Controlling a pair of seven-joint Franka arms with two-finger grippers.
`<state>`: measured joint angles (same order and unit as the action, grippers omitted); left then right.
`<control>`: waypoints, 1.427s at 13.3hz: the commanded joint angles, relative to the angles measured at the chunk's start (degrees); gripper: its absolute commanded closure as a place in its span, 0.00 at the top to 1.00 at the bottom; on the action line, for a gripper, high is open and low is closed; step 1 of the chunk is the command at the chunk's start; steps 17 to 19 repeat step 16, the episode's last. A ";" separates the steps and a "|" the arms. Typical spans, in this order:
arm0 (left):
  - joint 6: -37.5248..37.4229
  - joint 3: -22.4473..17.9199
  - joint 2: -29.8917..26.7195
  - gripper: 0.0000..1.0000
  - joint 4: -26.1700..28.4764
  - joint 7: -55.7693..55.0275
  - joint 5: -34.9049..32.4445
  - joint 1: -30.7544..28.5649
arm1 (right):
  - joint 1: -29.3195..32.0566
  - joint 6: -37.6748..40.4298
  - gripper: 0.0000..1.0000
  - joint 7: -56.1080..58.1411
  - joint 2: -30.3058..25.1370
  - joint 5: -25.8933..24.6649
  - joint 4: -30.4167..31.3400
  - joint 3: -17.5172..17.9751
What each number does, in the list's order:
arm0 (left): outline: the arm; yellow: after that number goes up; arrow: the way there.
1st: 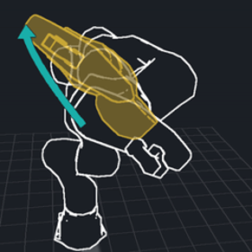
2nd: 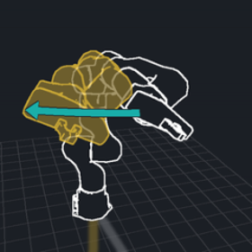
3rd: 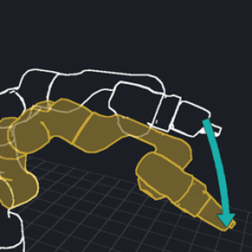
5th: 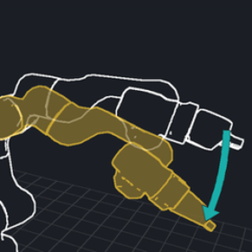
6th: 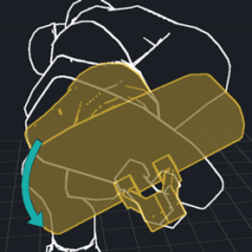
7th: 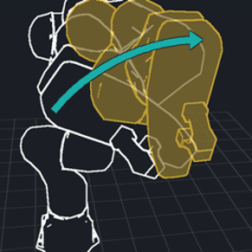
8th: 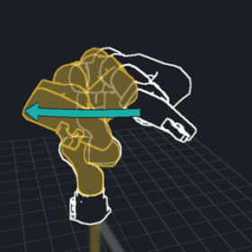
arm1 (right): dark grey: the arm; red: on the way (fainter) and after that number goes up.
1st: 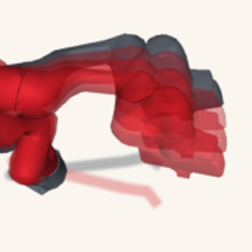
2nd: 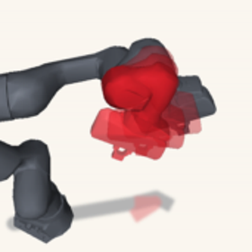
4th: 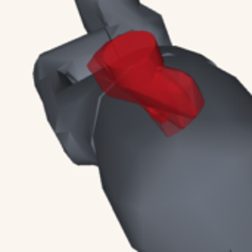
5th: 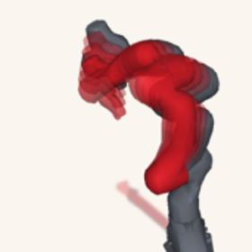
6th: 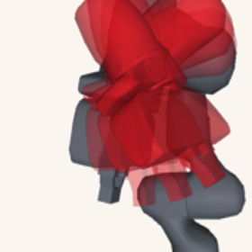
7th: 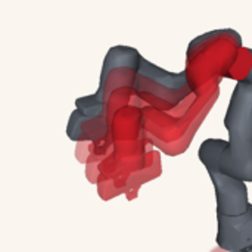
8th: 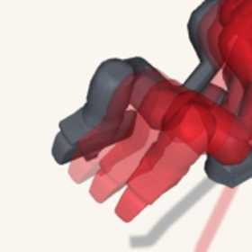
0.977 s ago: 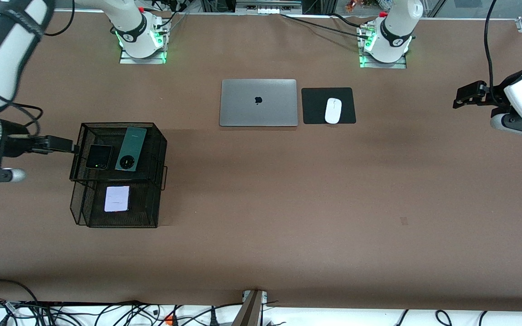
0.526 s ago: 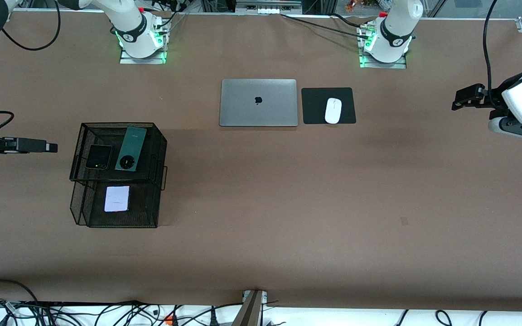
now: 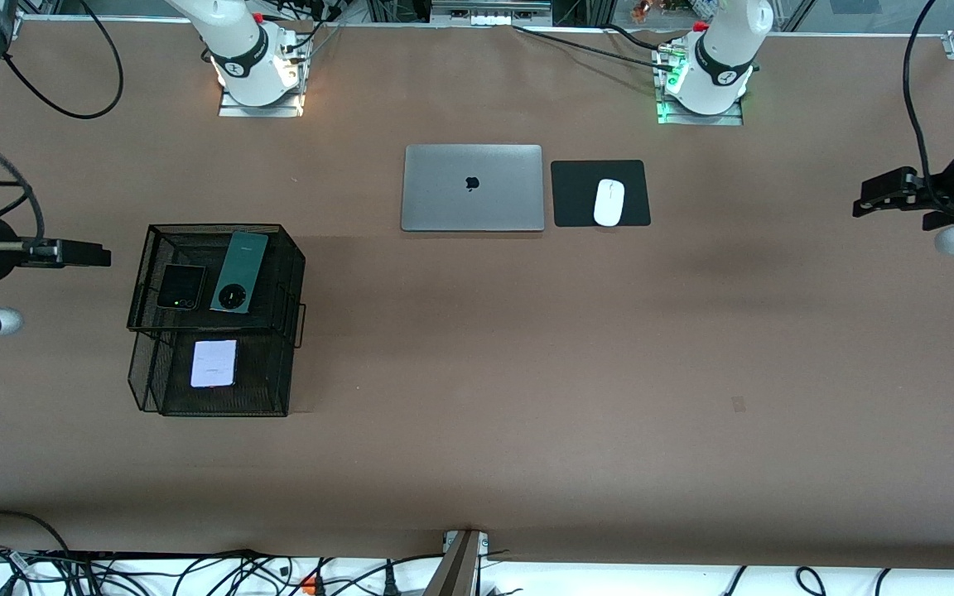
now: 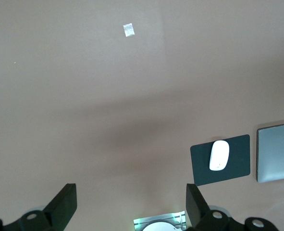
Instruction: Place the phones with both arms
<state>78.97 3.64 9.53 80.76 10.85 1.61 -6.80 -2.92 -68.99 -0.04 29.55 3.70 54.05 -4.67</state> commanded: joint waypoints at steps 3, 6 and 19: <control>5.91 0.49 -0.39 1.00 0.89 1.19 -1.26 -1.72 | 6.07 -23.16 1.00 -0.84 -21.33 -5.61 35.35 9.31; 9.70 0.49 0.22 1.00 0.89 1.10 -1.26 -1.72 | 6.52 -26.37 1.00 -4.71 -23.75 -6.60 39.38 10.21; 12.08 1.36 -0.13 1.00 0.10 -0.22 -0.56 -1.20 | 6.08 -30.77 0.99 -9.81 -24.10 -5.72 41.58 10.65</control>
